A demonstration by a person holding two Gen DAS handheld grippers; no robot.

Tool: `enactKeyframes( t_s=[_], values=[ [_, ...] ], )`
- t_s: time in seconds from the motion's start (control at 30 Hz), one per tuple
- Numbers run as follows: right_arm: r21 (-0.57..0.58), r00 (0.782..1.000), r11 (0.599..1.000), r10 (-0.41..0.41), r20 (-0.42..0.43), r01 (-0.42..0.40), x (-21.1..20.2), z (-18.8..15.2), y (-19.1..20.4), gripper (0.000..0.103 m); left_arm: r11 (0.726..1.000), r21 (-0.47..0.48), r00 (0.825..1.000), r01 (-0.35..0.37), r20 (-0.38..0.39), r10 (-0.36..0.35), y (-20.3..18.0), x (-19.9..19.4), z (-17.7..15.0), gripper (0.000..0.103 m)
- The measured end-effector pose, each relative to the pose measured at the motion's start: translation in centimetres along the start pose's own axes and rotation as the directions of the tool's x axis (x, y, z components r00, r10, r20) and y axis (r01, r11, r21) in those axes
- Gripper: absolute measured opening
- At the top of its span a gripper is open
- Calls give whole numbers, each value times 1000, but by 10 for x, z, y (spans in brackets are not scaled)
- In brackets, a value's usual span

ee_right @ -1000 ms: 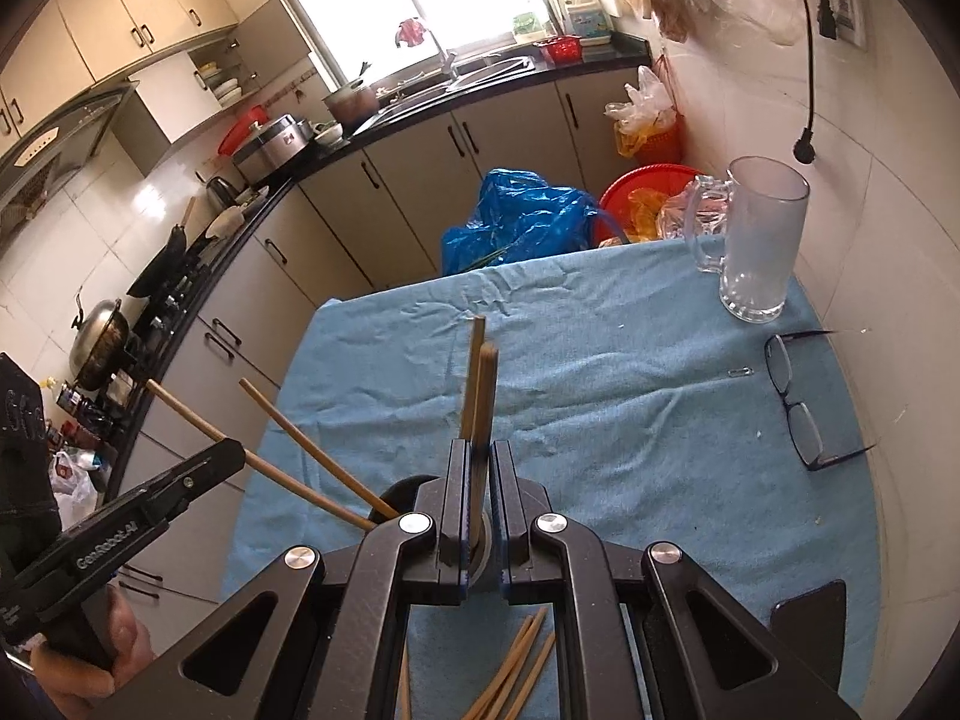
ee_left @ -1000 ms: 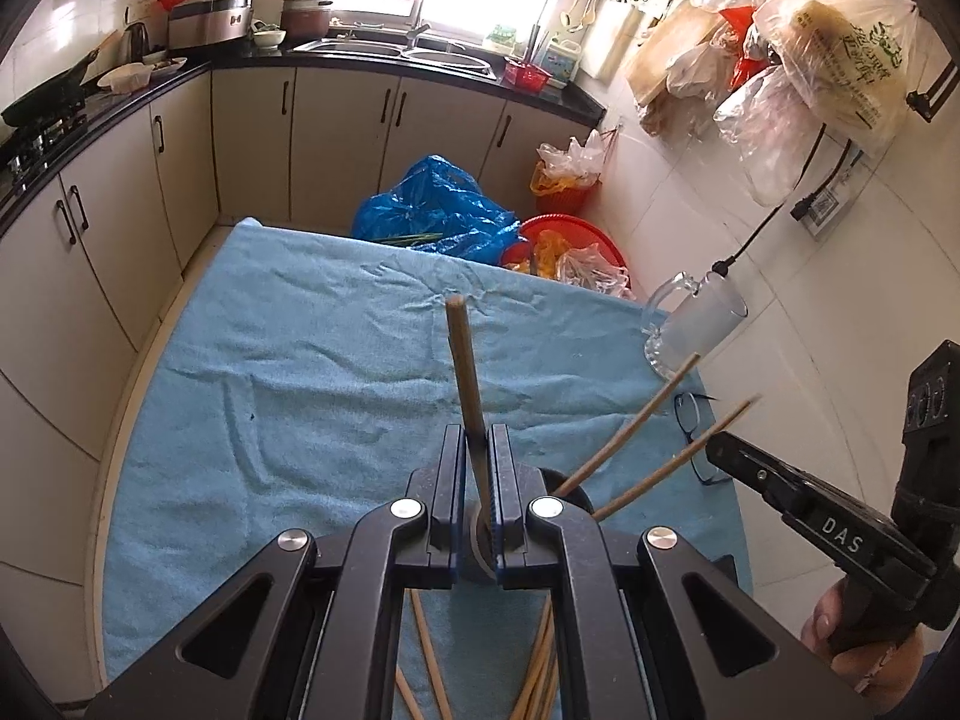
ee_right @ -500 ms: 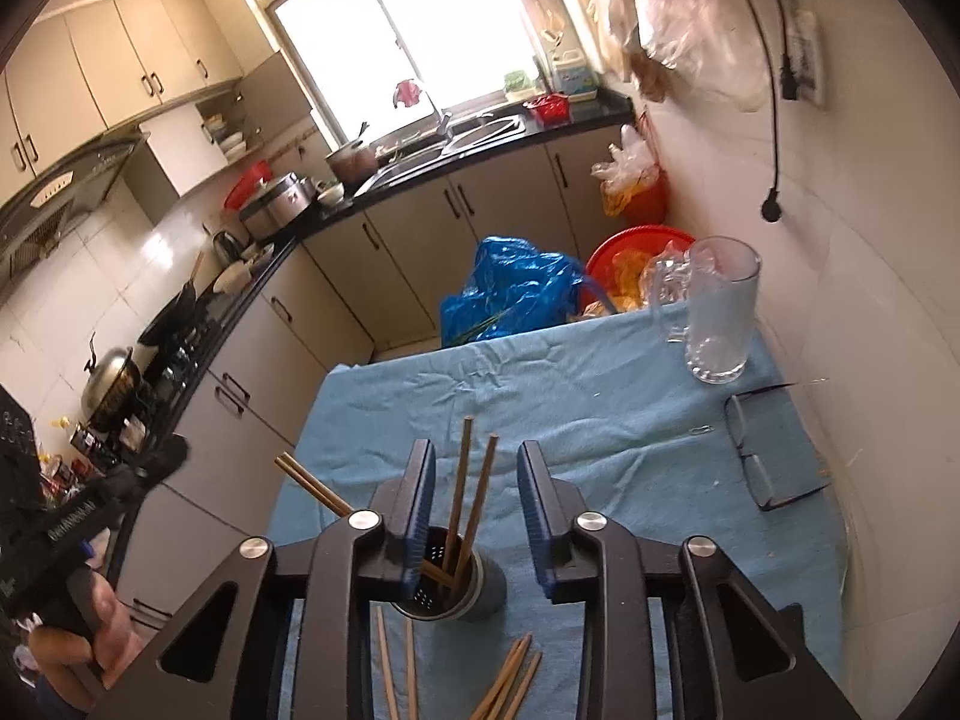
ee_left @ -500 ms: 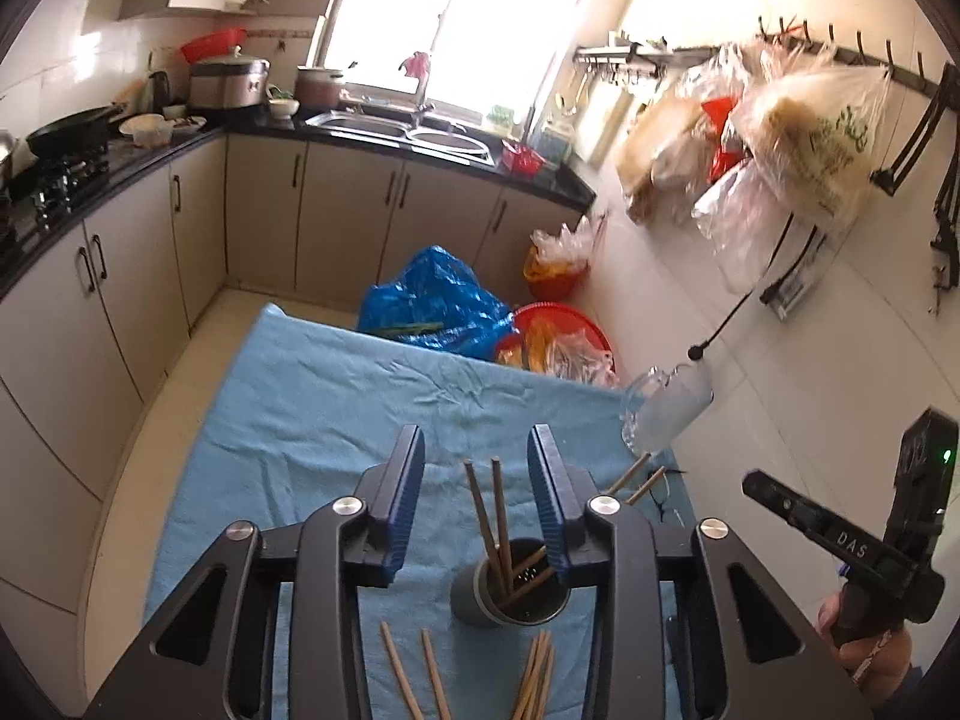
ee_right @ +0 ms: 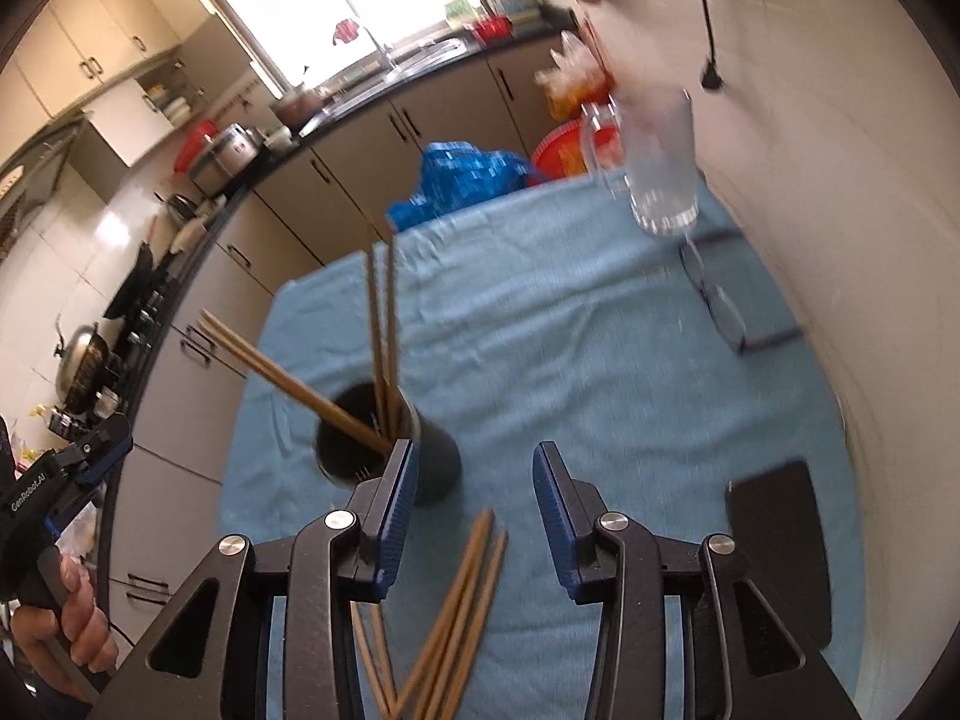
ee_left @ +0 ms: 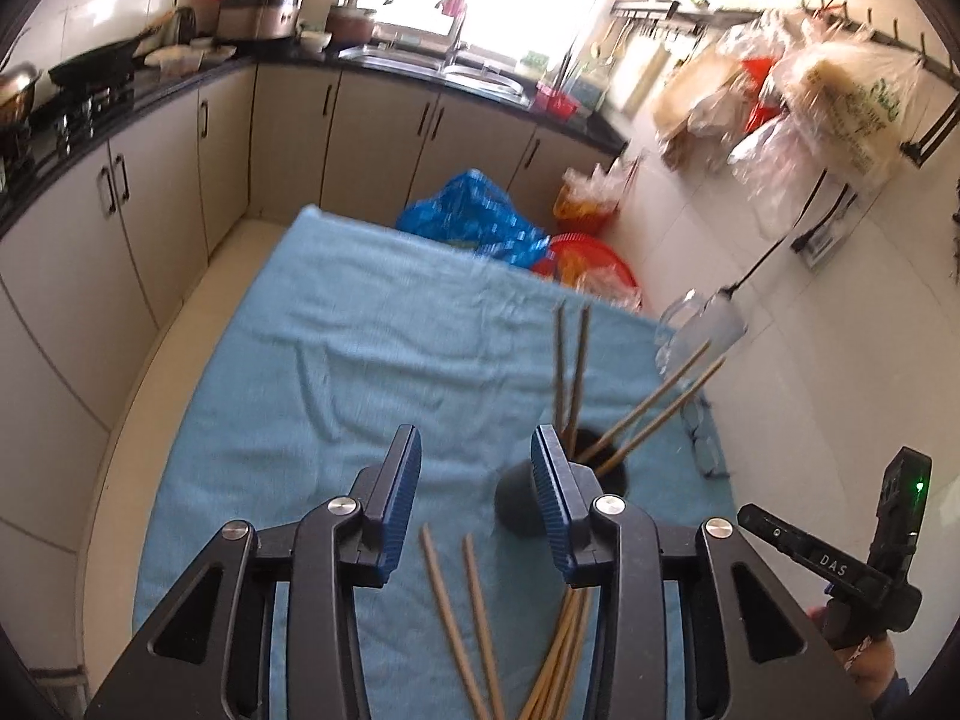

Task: Organize utensils
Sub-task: 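Move the open right gripper down over the loose chopsticks on the towel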

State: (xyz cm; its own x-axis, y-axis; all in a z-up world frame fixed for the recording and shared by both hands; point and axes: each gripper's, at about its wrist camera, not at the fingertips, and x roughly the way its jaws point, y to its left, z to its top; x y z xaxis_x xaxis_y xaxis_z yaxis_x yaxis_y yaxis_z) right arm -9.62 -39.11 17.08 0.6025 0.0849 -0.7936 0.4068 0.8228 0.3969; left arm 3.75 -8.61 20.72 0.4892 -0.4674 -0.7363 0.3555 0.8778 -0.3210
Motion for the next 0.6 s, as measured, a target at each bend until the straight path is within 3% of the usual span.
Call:
enactKeyframes(
  t_s=[0.27,0.5,0.6],
  values=[
    [58,992,998,-30,-119,37,33,-43,-14,43,999,-35,992,-7,-123,2,21,23,-51,40],
    [125,968,992,12,-250,20,71,-77,-22,21,999,-42,977,-14,-215,4,36,35,-85,40],
    [139,958,990,18,-285,22,85,-86,-21,19,999,-38,971,-18,-238,9,43,35,-91,40]
  ],
)
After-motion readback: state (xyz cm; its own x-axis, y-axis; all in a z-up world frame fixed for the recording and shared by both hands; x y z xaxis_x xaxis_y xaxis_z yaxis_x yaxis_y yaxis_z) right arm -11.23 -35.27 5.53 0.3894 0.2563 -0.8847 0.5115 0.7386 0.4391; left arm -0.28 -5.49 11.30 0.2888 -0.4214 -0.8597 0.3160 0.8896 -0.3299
